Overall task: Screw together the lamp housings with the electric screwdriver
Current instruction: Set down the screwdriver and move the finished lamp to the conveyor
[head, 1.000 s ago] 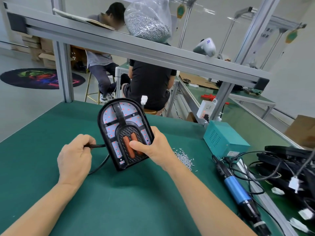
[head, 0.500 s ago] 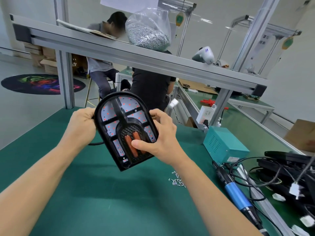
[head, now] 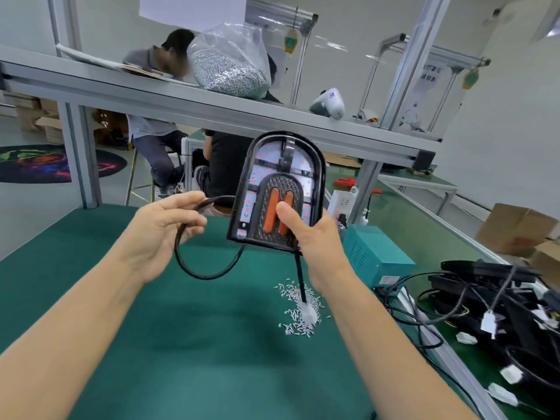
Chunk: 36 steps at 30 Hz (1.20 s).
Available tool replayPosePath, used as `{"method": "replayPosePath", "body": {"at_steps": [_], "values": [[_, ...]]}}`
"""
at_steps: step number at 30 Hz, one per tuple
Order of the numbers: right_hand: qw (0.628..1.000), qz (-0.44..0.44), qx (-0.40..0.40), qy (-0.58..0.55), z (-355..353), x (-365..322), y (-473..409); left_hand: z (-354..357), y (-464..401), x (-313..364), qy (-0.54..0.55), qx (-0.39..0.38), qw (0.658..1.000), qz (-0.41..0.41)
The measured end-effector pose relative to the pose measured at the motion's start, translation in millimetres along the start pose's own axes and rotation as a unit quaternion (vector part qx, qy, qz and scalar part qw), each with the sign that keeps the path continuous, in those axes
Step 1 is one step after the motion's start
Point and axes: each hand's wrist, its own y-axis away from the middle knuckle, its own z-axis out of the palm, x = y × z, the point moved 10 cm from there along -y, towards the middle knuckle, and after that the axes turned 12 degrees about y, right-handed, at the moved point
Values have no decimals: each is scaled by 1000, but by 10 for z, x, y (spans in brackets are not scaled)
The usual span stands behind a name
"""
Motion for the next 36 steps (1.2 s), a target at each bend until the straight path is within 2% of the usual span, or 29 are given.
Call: {"method": "replayPosePath", "body": {"at_steps": [4,11,15,20,26,31,36], "values": [[997,37,62,-22,-412,123,33,350,59,-523,85,-43,992,-88],[975,88,203,-28,-1284,280,316,1421,99,-1246,40,-113,982,-144],[956,118,267,-9,-1878,327,461,2082,131,-1544,52,-120,980,-149],[940,140,298,84,-2676,185,540,2841,85,-1845,40,-121,976,-175],[900,136,333,244,-3579,-181,608,3755,169,-2187,38,-169,955,-241],[874,183,350,285,-4128,-179,624,4327,271,-2437,15,-189,941,-281],[851,244,342,317,-4447,-140,600,4564,212,-2645,-21,-179,939,-292]]}}
